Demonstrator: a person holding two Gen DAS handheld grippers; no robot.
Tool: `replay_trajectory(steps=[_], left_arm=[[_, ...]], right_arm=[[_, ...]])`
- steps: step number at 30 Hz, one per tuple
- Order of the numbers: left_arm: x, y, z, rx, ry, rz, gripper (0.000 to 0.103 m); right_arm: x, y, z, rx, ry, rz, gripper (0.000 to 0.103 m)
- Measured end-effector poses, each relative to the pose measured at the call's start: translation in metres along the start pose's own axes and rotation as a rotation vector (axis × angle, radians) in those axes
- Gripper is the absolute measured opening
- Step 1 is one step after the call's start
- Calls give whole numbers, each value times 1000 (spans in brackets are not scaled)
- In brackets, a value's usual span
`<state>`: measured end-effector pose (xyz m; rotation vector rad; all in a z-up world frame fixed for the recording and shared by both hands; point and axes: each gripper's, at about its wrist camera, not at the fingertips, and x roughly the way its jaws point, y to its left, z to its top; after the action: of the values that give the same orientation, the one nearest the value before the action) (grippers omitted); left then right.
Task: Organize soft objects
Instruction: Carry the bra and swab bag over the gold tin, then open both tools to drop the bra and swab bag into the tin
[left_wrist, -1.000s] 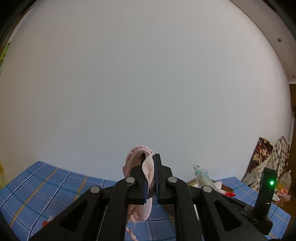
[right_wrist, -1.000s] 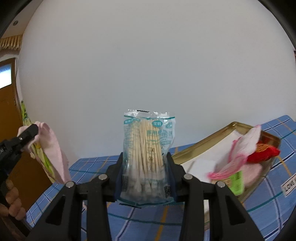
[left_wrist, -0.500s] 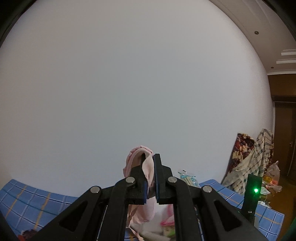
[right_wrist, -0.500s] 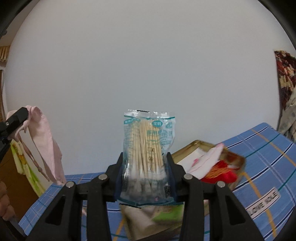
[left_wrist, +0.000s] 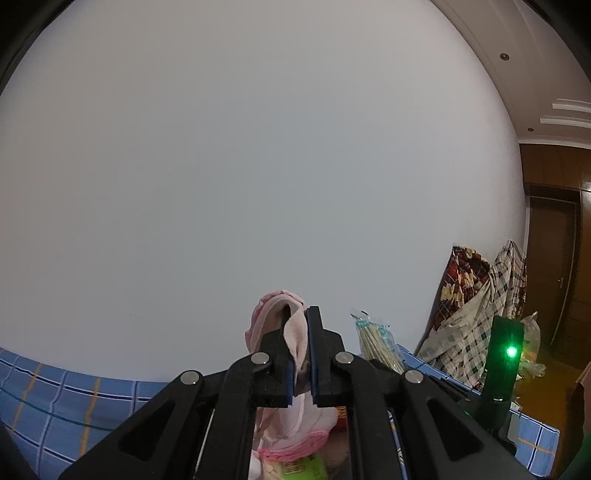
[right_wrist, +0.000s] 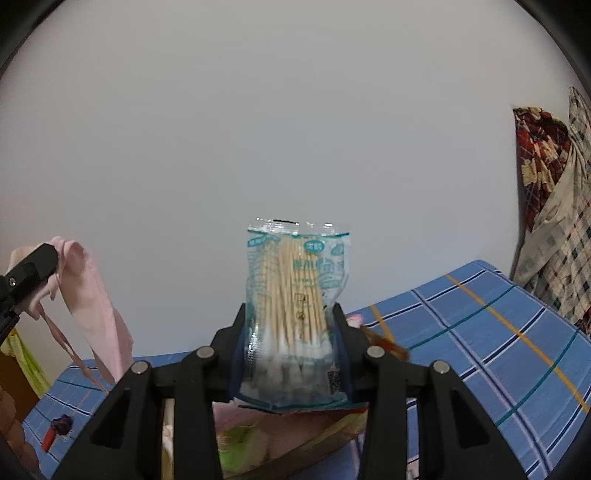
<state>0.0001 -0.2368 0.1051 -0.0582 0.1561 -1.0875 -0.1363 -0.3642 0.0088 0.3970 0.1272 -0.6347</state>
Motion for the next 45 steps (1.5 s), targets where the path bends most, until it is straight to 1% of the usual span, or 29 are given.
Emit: replay_trajectory(steps=[3, 7, 11, 14, 19, 22, 24, 25, 26, 28, 31, 33, 34, 36, 37, 40, 42, 45], left_arm=[[12, -3, -5, -11, 14, -10, 7], [21, 6, -15, -21, 40, 16, 7], [38, 22, -33, -55, 119, 38, 7], [44, 29, -44, -60, 160, 63, 7], [53, 31, -60, -48, 228, 101, 7], [60, 30, -69, -44, 283, 122, 7], [63, 31, -76, -45, 327, 128, 17], [64, 31, -78, -42, 343, 133, 35], [64, 29, -81, -33, 363, 146, 63], [60, 26, -84, -7, 368, 174, 89], [46, 20, -80, 51, 336, 212, 90], [33, 25, -76, 65, 321, 218, 90], [29, 26, -76, 66, 317, 217, 90], [18, 32, -75, 60, 300, 224, 90], [9, 36, -74, 54, 283, 240, 90], [-6, 46, -73, 17, 232, 307, 90], [-19, 56, -74, -11, 197, 358, 90], [-31, 59, -78, 26, 146, 476, 90]], right_arm=[[8, -5, 1, -13, 15, -22, 41], [25, -6, -6, -31, 55, -51, 41], [44, -2, -17, -64, 119, -67, 40], [55, -5, -23, -59, 165, -52, 41], [61, -2, -30, -85, 192, -50, 41], [64, -1, -33, -117, 188, -48, 44], [68, -5, -35, -120, 195, -39, 48], [67, -6, -36, -116, 196, -37, 55], [68, -7, -36, -111, 198, -31, 68], [65, -9, -35, -90, 196, -15, 80], [50, -15, -27, -56, 131, -23, 83], [38, -22, -22, -15, 74, -32, 92], [36, -28, -21, 3, 52, -37, 98], [24, -35, -18, 53, -4, -47, 99], [23, -41, -16, 70, -20, -50, 99], [18, -48, -13, 97, -67, -64, 101], [13, -40, -13, 82, -90, -75, 101], [2, -22, -16, 43, -133, -98, 103]])
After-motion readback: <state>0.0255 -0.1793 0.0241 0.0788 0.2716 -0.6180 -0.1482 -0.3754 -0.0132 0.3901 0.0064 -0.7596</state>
